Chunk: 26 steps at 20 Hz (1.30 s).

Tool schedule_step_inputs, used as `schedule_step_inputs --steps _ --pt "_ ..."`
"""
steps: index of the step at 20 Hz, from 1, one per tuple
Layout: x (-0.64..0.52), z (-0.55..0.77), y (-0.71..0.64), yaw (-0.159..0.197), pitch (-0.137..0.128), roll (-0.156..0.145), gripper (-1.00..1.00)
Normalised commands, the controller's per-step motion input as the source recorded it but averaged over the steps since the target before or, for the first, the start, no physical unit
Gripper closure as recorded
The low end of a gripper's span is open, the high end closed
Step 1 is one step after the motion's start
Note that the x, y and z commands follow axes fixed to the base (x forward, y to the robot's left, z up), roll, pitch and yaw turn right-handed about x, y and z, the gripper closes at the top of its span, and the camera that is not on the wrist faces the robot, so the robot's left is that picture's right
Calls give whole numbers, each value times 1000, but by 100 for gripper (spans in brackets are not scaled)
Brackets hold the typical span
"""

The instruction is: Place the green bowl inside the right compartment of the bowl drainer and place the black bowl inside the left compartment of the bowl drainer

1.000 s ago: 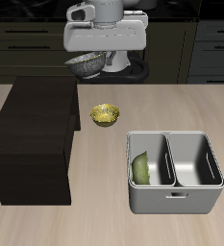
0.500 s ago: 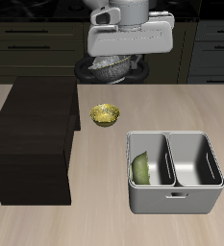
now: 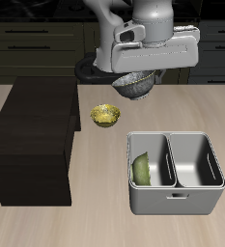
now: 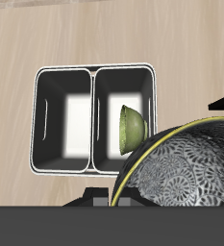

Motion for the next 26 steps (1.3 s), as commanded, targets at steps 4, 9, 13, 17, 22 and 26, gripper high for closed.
schedule_step_inputs --steps 4,9,13,17,22,26 --pt "185 -158 327 -37 21 13 100" --pt "99 -211 355 -11 27 13 100" --pt "31 -133 343 -34 31 5 100" --pt "-19 -49 415 3 10 15 100" --pt "15 -62 419 15 4 42 100" --pt "68 -71 298 7 4 0 100"
